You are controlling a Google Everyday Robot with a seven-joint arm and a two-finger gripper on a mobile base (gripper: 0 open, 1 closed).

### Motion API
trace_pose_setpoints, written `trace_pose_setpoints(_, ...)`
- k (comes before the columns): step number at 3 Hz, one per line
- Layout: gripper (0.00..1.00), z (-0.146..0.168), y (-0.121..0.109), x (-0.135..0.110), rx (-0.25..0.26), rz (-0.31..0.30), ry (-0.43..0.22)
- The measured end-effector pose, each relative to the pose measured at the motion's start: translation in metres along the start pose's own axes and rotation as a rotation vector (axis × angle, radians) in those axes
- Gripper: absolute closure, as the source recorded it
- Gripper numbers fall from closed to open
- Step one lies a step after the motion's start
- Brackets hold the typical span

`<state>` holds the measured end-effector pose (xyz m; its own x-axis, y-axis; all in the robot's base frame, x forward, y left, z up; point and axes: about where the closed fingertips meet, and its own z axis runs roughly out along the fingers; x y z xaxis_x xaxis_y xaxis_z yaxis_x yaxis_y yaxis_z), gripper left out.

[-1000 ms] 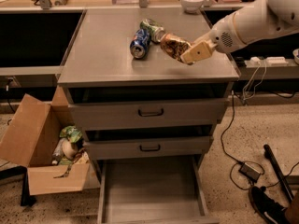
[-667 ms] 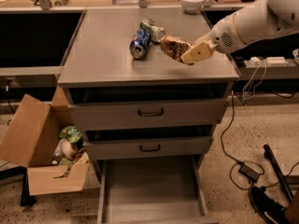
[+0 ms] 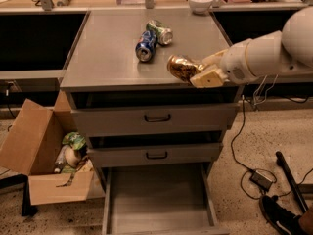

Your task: Place orange can into bottom drawer

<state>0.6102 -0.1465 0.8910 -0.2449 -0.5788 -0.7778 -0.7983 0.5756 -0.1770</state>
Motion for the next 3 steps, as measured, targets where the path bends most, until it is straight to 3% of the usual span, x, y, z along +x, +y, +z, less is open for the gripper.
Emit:
trace_pose_setpoints(1,1.0,0.007,0.034,0.037,-0.007,-0.127,0.027)
trace_pose_setpoints(2,1.0,0.022,0.058,0.077,-0.06,-0.185,0.08)
trace_pose_setpoints(3,1.0,0.049,0.075,0.127,-0.135,-0.179,0.152)
